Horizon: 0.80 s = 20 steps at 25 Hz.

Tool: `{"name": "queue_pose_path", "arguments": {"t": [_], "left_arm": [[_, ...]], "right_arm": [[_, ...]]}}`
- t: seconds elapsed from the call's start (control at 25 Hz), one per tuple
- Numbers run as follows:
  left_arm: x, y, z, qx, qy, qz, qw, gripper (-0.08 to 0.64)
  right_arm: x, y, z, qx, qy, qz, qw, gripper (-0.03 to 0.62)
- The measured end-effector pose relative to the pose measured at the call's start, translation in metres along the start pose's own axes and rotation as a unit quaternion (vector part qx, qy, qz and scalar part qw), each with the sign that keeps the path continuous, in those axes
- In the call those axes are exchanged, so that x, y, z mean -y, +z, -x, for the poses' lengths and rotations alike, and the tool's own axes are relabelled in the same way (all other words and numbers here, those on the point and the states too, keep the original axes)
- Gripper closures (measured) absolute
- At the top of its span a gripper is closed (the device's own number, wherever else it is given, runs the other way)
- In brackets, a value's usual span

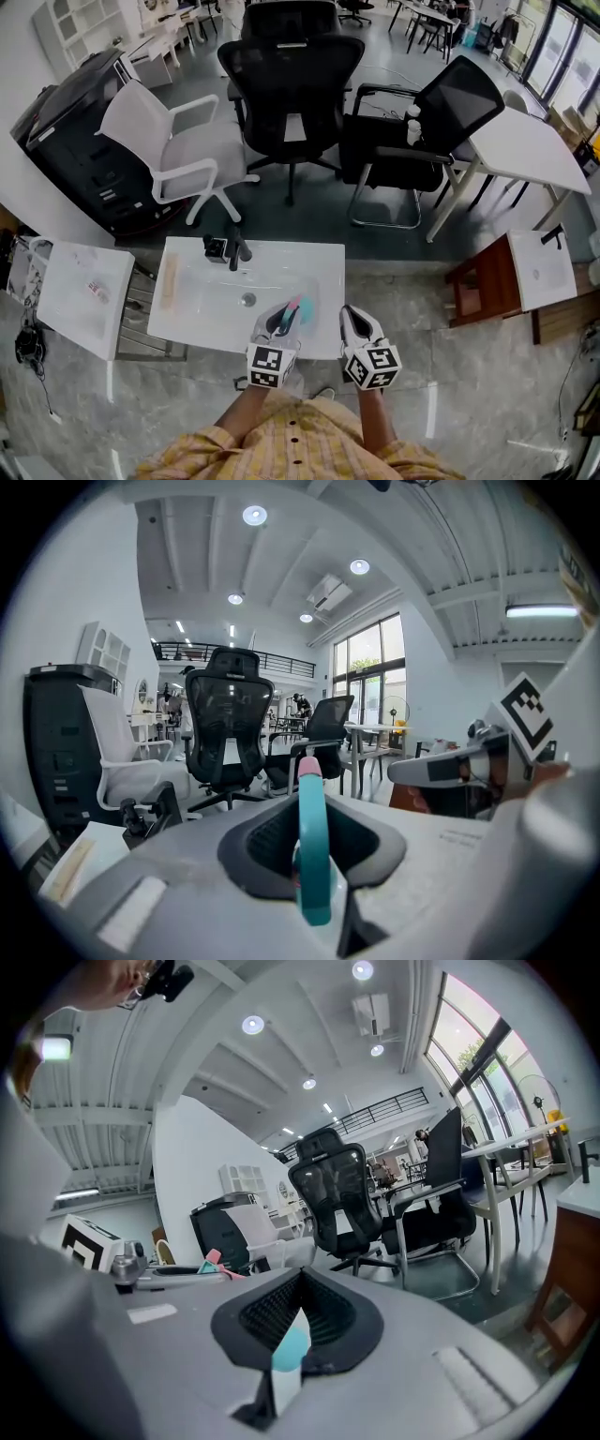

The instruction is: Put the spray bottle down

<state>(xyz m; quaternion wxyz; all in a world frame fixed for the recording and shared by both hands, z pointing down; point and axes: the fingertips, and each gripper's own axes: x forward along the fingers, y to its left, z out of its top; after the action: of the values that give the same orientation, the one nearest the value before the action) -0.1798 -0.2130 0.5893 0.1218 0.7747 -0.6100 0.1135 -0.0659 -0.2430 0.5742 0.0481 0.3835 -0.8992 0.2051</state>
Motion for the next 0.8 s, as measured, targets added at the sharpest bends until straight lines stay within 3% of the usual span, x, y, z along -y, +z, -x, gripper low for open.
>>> {"name": "queue_pose_path", "arguments": {"t": [0.8], "left_arm": [[-0.014,0.009,-0.084,-0.021,-0.067,-0.009,0.9975,0.494]], "right_arm": [[0.044,-0.001,-0.039,-0.005,-0.054,-0.027,0.998,0.594]]}}
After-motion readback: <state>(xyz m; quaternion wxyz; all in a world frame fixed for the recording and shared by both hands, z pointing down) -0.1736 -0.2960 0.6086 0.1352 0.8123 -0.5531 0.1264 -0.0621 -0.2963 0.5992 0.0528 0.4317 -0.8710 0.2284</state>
